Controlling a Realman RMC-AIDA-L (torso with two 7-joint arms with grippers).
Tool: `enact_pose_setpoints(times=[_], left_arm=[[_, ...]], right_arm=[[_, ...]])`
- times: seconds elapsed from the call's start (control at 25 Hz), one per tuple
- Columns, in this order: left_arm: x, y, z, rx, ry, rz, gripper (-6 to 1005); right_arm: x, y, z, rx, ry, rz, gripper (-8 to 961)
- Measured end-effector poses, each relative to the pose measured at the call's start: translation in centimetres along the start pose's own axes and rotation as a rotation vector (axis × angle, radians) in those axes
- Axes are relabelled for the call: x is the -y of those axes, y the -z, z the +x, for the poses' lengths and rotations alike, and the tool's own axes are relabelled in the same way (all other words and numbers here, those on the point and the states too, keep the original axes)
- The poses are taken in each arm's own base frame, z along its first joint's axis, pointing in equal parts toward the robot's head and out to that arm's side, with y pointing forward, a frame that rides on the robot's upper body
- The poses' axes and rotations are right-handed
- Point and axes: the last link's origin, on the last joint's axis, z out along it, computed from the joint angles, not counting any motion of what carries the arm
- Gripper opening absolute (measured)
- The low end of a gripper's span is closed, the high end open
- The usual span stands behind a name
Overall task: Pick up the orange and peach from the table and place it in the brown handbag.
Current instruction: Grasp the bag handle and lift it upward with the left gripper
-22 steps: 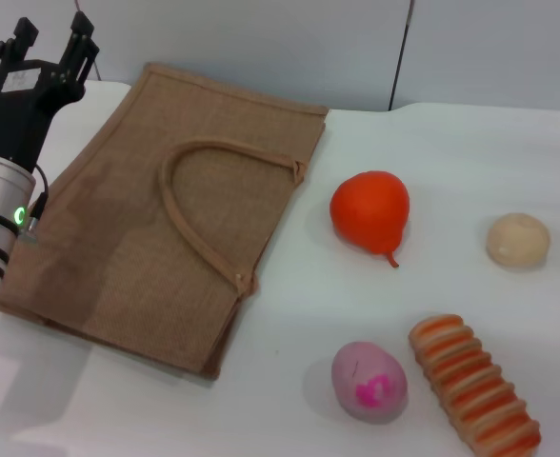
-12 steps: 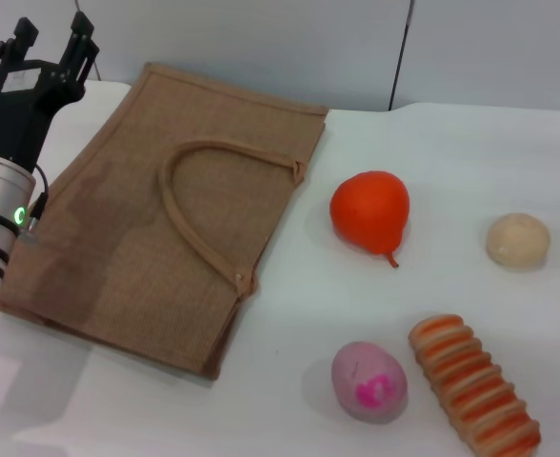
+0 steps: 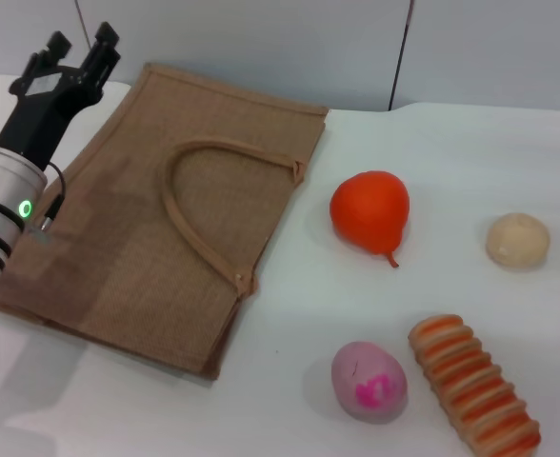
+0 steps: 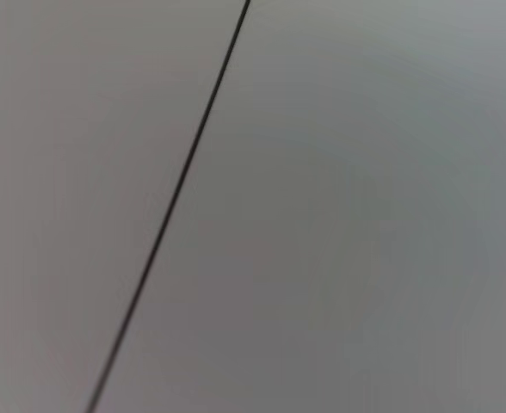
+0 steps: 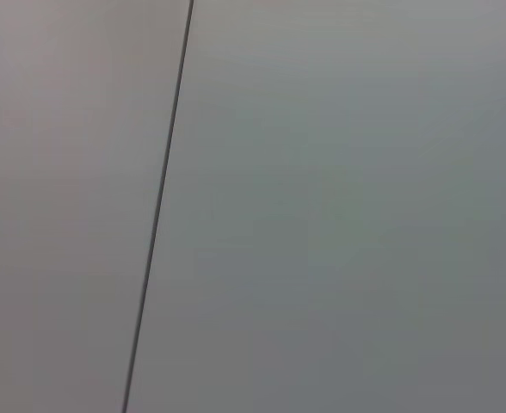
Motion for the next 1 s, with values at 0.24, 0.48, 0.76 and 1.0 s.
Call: enact_pose_setpoints(times=[0.24, 0.48, 0.76, 1.0], left_arm=[[0.3, -0.8, 0.6, 0.11, 0.123, -0.115, 753], [1.4, -1.4, 1.8, 0.261, 0.279, -0.165, 747], [2.7, -2.7, 3.7, 0.519, 0.316, -0.146, 729], [2.9, -4.5, 4.7, 0.777, 0.242, -0.058, 714]], right_arm=[[0.1, 0.1, 0.0, -0.004, -0.017, -0.009, 818], [0.2, 0.3, 0.1, -0.006, -0.016, -0.004, 818], [0.3, 0.3, 0.1, -0.01, -0.016, -0.001, 818], [0.3, 0.3, 0.2, -0.018, -0.014, 0.001, 818]])
